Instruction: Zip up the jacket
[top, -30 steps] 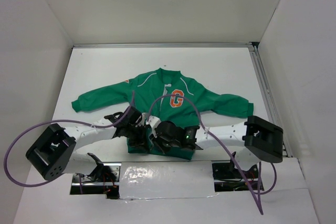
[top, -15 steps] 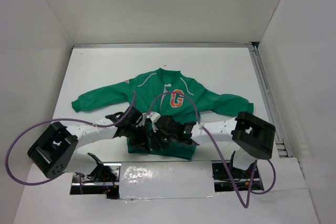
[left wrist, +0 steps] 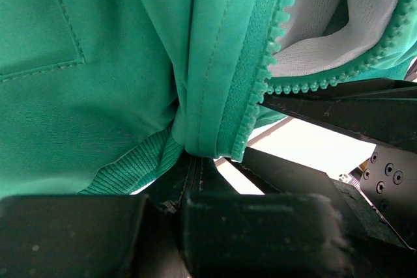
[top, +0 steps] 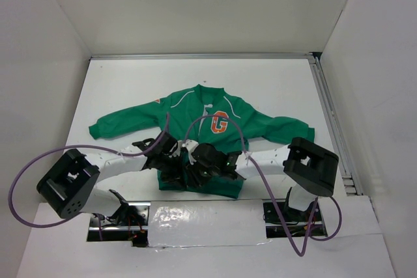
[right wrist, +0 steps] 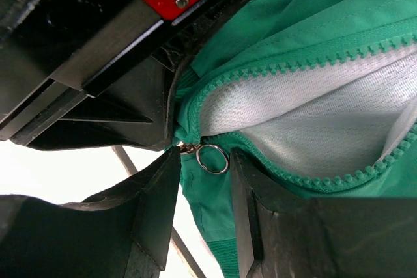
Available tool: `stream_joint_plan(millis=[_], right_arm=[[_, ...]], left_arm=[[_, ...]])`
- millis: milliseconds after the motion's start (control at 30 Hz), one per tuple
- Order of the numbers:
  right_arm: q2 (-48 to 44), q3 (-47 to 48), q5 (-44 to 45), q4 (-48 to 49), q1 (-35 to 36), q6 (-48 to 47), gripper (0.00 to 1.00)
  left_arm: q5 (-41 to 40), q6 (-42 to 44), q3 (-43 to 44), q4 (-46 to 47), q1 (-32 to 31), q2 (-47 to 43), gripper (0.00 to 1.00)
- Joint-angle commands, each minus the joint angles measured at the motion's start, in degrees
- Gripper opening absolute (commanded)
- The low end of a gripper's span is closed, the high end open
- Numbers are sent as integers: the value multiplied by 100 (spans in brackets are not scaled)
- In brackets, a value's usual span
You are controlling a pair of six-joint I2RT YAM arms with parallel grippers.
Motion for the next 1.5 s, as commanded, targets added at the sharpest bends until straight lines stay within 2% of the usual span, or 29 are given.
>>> stream_joint_plan(millis=[0, 233, 467, 633, 767, 933, 967, 1033, 1133, 1167, 1300, 1467], right_arm=[[243, -38, -425, 144, -39, -27, 43], [-63, -240, -971, 443, -267, 52, 40], [85, -152, -883, 118, -364, -27, 30], [24, -249, -998, 250, -373, -27, 26], [-2, -258, -1068, 329, -373, -80, 14], [-11, -257, -1060, 329, -355, -150, 5], [-37, -284, -894, 364, -312, -150, 0], [-204, -319, -727, 373, -259, -168, 0], [-599, -258, 54, 215, -13, -185, 0], [-826, -231, 683, 76, 170, -220, 0], [-1293, 40, 2187, -495, 540, -352, 0], [-1401, 331, 3676, -918, 962, -554, 0]], left_arm=[[-322, -16, 37, -131, -43, 216, 0], [-366, -34, 99, -175, -43, 286, 0], [-401, -87, 90, -201, -43, 260, 0], [-436, -113, 81, -245, -43, 216, 0], [-410, -139, 81, -201, -43, 234, 0], [-383, -148, 64, -175, -43, 208, 0], [-366, -148, 64, -158, -43, 190, 0], [-339, -148, 64, -157, -43, 146, 0], [-252, -148, 99, -219, -43, 6, 0], [-173, -131, 116, -219, -43, -108, 0], [-5, -96, 213, -350, -52, -459, 0], [126, 10, 380, -561, -43, -864, 0]])
